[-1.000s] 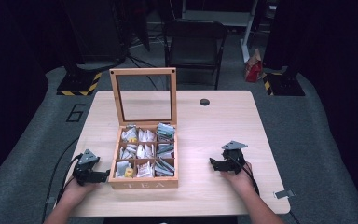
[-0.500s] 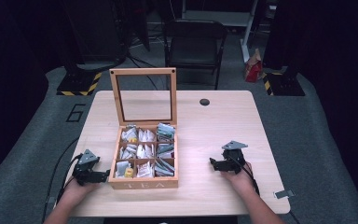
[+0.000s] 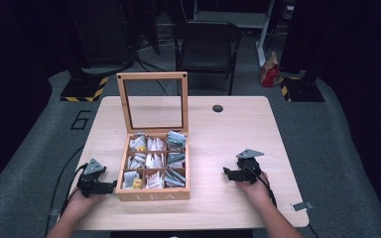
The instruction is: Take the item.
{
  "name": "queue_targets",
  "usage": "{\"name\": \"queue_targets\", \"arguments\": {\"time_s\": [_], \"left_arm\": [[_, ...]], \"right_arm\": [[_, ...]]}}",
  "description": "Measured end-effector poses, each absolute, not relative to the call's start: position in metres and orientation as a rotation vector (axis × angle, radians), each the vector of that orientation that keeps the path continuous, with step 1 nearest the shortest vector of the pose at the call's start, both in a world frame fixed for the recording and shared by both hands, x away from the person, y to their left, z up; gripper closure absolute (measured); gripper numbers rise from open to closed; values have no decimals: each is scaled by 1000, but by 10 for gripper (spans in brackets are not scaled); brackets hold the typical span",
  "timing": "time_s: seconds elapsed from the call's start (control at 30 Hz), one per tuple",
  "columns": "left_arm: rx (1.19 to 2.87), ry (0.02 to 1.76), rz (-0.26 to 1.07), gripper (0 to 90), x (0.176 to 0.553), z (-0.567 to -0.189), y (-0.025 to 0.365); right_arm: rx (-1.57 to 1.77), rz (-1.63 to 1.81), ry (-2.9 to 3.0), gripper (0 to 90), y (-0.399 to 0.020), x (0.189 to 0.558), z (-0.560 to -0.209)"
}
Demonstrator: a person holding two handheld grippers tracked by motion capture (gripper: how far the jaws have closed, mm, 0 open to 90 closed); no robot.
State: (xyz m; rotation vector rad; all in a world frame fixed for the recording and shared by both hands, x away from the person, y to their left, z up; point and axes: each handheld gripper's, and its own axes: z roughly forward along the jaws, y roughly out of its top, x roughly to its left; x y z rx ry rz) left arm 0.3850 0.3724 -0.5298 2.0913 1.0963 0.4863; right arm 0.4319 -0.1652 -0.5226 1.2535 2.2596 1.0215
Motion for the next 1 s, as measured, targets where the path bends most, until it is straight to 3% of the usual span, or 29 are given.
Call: {"name": "queue_targets", "arguments": {"time_s": [1.0], "left_arm": [[2091,1096,486,138,385,-530,372]], "right_arm": [[1161,1173,2277,244,-150,418,-489]]}}
